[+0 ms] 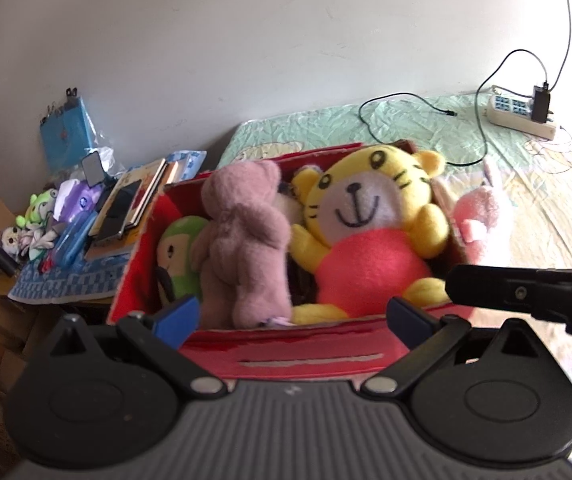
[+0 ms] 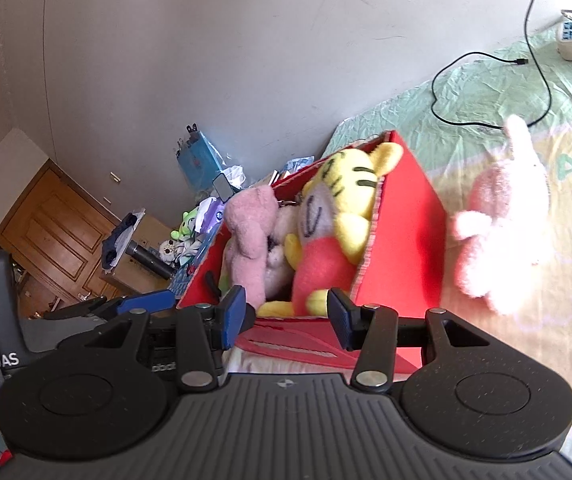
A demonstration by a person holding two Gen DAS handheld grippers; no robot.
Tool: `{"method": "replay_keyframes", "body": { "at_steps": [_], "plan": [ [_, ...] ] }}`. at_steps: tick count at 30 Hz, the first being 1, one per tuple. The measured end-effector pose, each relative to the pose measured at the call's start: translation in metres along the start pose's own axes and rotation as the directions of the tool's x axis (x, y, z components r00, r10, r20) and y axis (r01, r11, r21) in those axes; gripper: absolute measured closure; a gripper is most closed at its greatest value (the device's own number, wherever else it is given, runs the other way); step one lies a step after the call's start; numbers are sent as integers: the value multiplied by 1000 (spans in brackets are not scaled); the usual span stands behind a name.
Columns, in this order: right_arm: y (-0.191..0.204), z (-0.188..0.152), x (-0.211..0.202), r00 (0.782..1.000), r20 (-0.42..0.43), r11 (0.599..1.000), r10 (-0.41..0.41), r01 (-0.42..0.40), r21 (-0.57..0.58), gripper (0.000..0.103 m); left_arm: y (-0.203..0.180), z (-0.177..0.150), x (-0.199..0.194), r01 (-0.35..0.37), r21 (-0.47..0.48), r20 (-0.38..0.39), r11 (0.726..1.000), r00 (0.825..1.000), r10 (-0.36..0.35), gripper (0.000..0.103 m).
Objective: Organize objects
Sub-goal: 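Move the right gripper back toward the white bunny on the bed, then grasp the white bunny plush by its body with the right gripper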
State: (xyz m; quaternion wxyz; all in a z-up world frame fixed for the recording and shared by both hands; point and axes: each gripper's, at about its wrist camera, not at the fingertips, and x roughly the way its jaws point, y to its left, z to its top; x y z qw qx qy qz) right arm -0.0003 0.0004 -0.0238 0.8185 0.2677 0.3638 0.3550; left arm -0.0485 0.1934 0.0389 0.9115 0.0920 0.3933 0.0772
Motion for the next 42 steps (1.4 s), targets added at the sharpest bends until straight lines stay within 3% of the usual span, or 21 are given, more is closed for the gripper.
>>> {"method": "replay_keyframes", "body": {
  "at_steps": [8,14,20,24,33,37,42],
  "plan": [
    [-40,3,-23,997,9,996,-78,77,43,54,-25,-3,-10,160,-36,19,986,987,-159,5],
    [-64,13,-28,992,23,992,-126,126,29,54,-53,-9,-14,315,-26,38,949,949,-314,5],
    [-75,31,-15,990,30,991,-137,137,0,54,-80,-17,-9,425,-2,13,905,905,-425,5],
    [-75,43,6,991,19,990,-133,134,-42,54,-91,-23,-5,440,12,-17,898,898,-440,5],
    [-93,51,52,989,-66,991,-135,133,-27,54,-80,-30,-3,421,-4,-40,907,906,-421,4],
    [-104,46,46,987,-80,991,-137,137,-7,57,-80,-27,-5,422,14,-25,907,907,-421,4],
    [-118,47,19,982,-46,983,-185,186,1,57,-92,-21,-4,458,47,-19,888,889,-457,4]
  ]
}}
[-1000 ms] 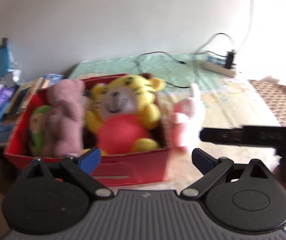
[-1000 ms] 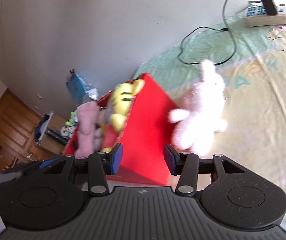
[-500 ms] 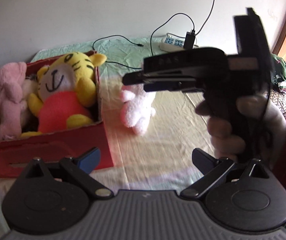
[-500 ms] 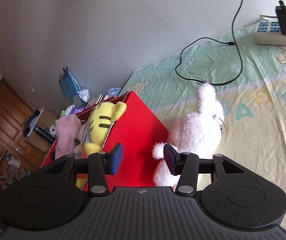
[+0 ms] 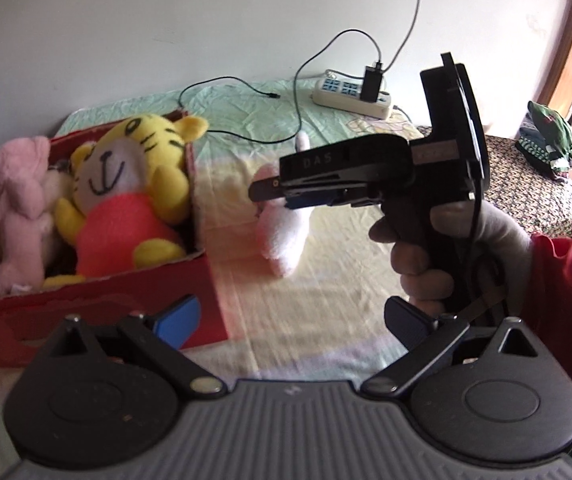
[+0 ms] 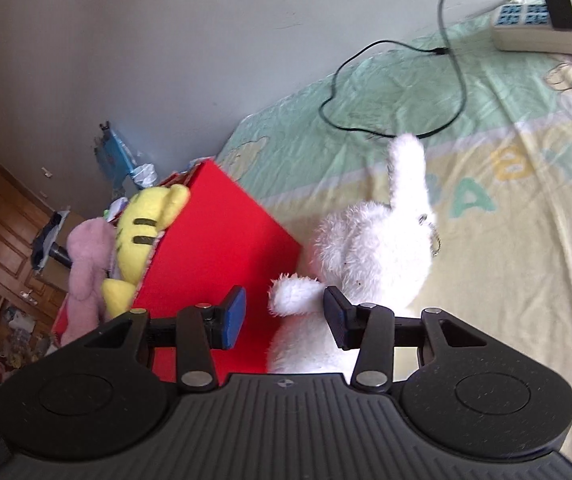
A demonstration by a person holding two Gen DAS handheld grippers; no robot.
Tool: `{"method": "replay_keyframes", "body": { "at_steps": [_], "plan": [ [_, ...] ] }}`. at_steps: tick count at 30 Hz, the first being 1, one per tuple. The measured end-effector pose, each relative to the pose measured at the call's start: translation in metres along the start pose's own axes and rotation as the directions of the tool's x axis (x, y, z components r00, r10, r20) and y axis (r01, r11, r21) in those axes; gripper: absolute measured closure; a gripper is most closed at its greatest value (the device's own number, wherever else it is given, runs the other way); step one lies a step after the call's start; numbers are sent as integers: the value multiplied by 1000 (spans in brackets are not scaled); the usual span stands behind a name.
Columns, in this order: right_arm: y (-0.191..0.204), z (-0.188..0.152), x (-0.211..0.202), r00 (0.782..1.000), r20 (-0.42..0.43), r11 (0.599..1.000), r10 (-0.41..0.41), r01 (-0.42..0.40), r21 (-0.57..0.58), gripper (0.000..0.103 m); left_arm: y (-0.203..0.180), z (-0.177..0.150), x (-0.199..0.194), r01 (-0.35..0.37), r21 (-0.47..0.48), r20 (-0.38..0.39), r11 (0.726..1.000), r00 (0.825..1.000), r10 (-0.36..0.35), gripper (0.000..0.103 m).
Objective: Organize objects
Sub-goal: 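Grasp the white bunny plush by its body with the right gripper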
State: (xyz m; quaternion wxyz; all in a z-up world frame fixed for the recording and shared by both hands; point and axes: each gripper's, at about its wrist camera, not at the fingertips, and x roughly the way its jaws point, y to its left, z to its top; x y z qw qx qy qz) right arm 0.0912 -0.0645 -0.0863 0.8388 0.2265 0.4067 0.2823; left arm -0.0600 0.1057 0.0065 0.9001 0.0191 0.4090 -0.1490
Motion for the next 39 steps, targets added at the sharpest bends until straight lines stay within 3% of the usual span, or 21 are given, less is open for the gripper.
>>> {"method": "replay_keyframes", "body": {
  "at_steps": [5,11,20,33,39],
  "plan": [
    [-30,-6,-18,998,-9,996,-59,60,68,54,-19,10,8,53,59,14,997,998,-54,4],
    [-64,-16,-47,997,25,983,-69,63,175,54,-37,28,30,77,100,19,992,997,-79,5],
    [-89,-12,-58,997,39,967,-61,49,251,53,-45,57,97,62,100,-19,993,998,-61,10],
    [-101,-5,-21,997,-2,950,82,-78,302,43,-27,64,177,91,18,-176,996,981,-86,31],
    [-101,-6,-2,987,-18,930,157,-142,339,45,-22,69,189,112,-3,-186,994,976,-111,36]
  ]
}}
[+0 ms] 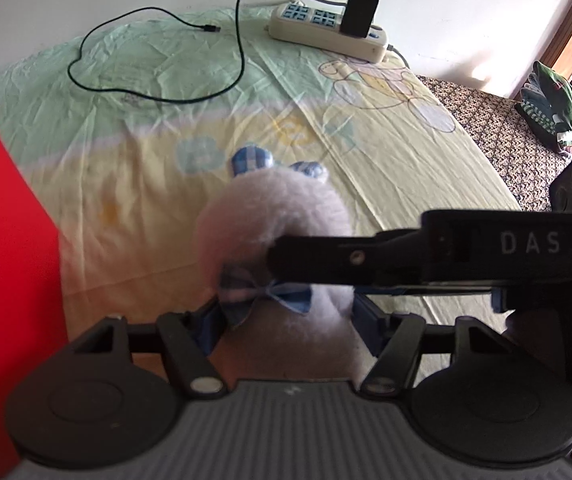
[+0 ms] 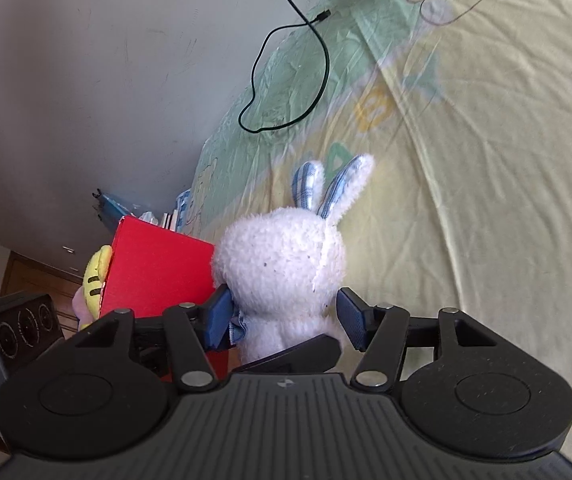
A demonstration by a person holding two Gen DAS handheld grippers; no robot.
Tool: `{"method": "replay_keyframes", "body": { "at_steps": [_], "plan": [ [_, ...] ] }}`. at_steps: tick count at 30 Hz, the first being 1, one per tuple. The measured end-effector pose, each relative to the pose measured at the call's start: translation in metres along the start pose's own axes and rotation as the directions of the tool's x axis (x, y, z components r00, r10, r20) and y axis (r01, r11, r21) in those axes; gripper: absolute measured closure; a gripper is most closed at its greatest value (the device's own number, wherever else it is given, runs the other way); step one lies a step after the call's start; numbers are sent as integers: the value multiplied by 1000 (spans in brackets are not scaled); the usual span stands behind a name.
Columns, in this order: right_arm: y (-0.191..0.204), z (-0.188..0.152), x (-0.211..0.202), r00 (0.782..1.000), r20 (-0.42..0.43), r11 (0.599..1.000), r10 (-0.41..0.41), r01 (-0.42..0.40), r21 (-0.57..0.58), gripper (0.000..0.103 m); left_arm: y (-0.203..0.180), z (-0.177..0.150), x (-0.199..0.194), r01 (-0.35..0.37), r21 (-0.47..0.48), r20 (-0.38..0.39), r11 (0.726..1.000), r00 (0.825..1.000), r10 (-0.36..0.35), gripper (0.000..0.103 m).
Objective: Organize objects
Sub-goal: 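Grasp the white bunny plush by its body with the right gripper, then lift and carry the white bunny over the red box with the right gripper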
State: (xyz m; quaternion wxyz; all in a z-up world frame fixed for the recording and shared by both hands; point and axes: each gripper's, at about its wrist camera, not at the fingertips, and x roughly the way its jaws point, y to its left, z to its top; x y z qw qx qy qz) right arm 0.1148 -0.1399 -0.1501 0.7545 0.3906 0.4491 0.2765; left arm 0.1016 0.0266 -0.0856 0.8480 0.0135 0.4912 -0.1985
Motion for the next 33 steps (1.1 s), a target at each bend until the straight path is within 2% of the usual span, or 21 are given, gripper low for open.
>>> {"method": "replay_keyframes", "body": {
  "at_steps": [4,9,20,27,33],
  "plan": [
    [4,0,1,1000,3,1000,-1,1,-14,48,-3,-1,1,-12,21,4,1000,1000,11,36],
    [10,-5,-13,1000,18,1000,-6,6,-26,50,-4,-3,-8,16,0,9,1000,1000,-16,38],
    [59,-38,-65,991,132,987,5,16,-160,50,-33,-19,-69,57,41,122,998,991,-62,39],
    [106,-58,-75,979,189,959,72,-16,-283,49,-27,-36,-123,35,44,239,998,970,-44,39],
    [148,-70,-54,975,175,930,140,-69,-360,49,0,-51,-167,-32,29,332,999,943,21,39]
  ]
}}
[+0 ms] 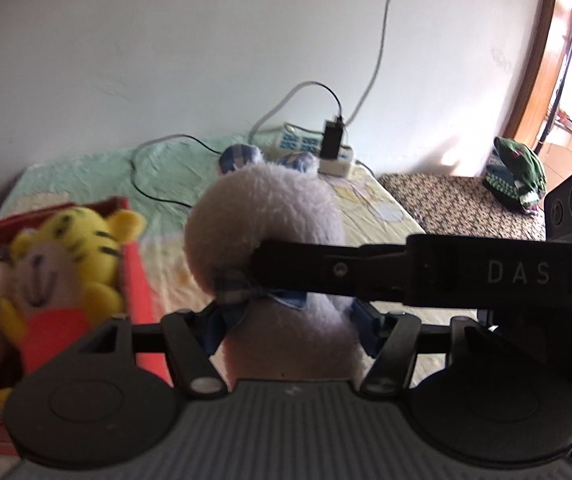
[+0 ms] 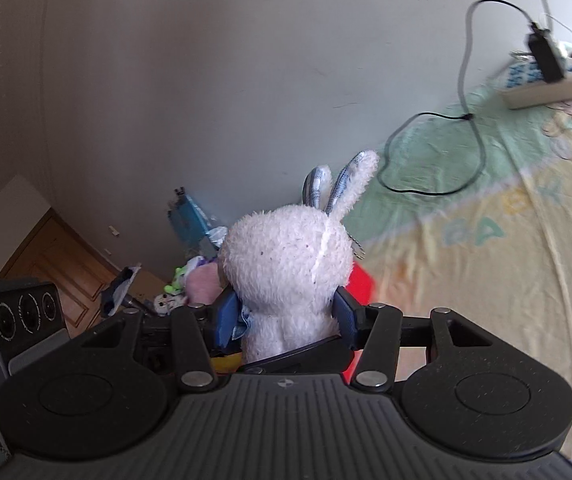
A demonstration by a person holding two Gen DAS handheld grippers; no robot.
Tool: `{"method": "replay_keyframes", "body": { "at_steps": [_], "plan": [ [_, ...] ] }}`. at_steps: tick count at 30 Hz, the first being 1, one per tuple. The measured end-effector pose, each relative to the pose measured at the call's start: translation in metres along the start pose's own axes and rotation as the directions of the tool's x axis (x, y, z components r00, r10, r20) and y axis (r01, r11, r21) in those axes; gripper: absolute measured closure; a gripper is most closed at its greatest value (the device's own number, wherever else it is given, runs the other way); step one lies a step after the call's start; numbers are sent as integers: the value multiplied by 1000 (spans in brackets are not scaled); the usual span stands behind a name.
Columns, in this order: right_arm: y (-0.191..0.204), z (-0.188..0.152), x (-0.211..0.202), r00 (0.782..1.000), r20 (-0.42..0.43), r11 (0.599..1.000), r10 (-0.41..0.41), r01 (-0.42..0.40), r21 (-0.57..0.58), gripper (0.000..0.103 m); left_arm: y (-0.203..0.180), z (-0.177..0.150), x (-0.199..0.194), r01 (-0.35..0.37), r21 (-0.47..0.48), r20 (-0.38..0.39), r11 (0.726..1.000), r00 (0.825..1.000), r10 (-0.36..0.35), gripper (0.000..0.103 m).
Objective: Organize objects
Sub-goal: 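Lift and carry the white bunny over the red box with the right gripper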
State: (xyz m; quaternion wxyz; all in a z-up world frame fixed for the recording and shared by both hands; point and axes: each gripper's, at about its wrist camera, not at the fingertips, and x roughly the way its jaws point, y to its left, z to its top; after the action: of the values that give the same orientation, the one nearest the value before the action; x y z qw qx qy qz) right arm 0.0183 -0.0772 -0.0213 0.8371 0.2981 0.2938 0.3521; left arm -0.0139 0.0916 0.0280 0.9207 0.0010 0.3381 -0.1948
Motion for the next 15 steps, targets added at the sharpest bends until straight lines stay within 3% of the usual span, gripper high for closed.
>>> {"method": "replay_keyframes", "body": {
  "at_steps": [10,15],
  "plan": [
    [53,-9,70,998,-41,996,42,-45,-79,49,76,-6,-42,-71,-56,55,996,996,74,39],
    [66,-17,102,998,-66,995,10,-16,-98,49,112,-12,-44,-78,-89,39,993,996,81,38]
  ]
}}
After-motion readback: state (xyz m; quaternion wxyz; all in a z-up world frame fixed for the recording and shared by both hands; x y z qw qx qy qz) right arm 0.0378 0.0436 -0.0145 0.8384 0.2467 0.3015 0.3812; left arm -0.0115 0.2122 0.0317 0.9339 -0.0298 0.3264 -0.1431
